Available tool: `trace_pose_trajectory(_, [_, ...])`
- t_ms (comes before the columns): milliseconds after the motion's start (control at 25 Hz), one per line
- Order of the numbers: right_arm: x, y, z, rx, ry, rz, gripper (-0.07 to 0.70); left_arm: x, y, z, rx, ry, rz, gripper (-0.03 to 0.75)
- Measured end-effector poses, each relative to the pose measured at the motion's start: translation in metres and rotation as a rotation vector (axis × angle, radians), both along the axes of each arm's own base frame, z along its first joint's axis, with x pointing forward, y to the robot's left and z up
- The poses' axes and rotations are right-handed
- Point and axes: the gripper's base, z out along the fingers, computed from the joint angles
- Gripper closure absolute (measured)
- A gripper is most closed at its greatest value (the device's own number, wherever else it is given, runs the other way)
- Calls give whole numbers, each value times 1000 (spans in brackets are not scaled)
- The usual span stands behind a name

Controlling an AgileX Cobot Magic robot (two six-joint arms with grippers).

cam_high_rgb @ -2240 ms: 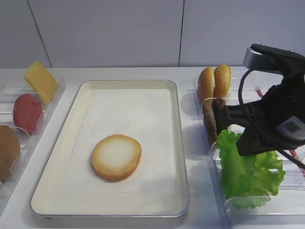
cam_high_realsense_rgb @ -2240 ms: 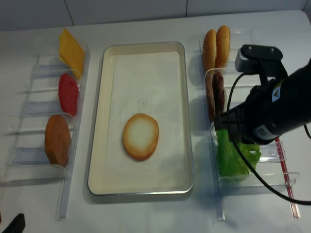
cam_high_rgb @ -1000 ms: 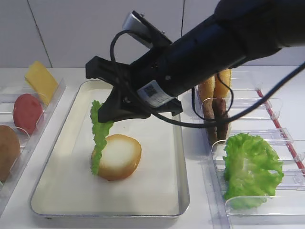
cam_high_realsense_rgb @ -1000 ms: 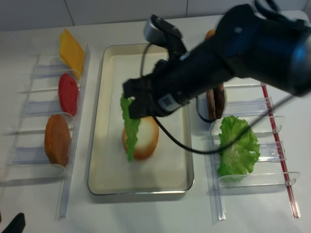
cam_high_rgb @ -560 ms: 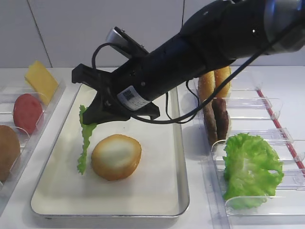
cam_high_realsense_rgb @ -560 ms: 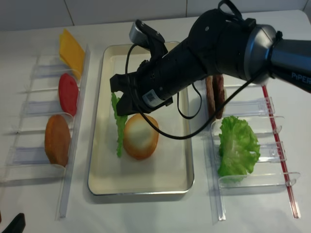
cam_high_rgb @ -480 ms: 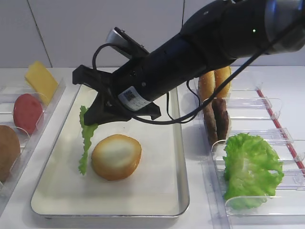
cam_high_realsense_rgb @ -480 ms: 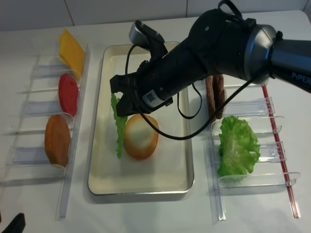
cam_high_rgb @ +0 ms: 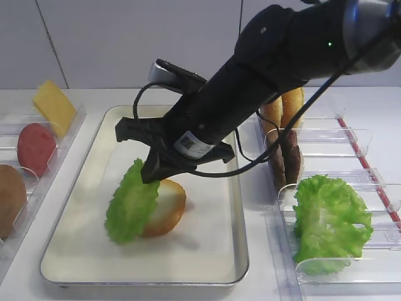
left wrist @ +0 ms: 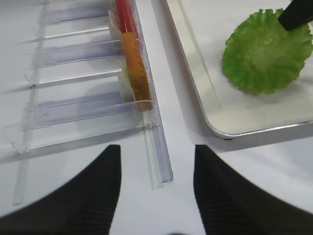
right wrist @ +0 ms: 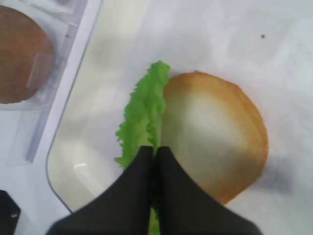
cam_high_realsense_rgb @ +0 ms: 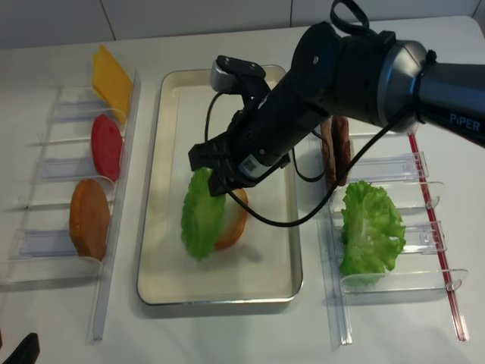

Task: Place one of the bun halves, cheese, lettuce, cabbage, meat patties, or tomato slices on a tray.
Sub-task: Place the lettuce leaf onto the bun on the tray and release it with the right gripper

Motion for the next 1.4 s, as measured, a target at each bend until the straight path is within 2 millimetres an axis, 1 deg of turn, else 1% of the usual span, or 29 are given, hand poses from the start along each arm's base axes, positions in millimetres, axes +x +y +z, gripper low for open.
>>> trace_pose_trajectory(120, [2, -4, -4, -63, -15, -4, 594, 0, 0, 0, 0, 0, 0, 394])
trace_pose_trajectory(320, [3, -8, -8, -115, -32, -7, 594, 0, 0, 0, 0, 0, 0, 394])
trace_pose_trajectory(640, [6, -10, -10, -149, -60, -17, 594, 0, 0, 0, 0, 0, 0, 394])
trace_pose_trajectory(840, [8, -9, -18, -163, -44, -18, 594, 0, 0, 0, 0, 0, 0, 394])
trace_pose_trajectory(920, [8, -9, -19, -164, -43, -18, 594, 0, 0, 0, 0, 0, 0, 394])
trace_pose_trajectory(1040, [8, -10, -19, -170, -50, -15, 576, 0, 0, 0, 0, 0, 0, 394])
trace_pose_trajectory(1080, [8, -10, -19, -171, -51, -14, 554, 0, 0, 0, 0, 0, 0, 394])
trace_pose_trajectory(1160, [8, -10, -20, -176, -58, -7, 486, 0, 0, 0, 0, 0, 0, 394])
trace_pose_trajectory(1320, [8, -10, -19, -178, -59, -4, 269, 0, 0, 0, 0, 0, 0, 394])
trace_pose_trajectory(1400, [10, -10, -16, -185, -78, 8, 163, 0, 0, 0, 0, 0, 0, 394])
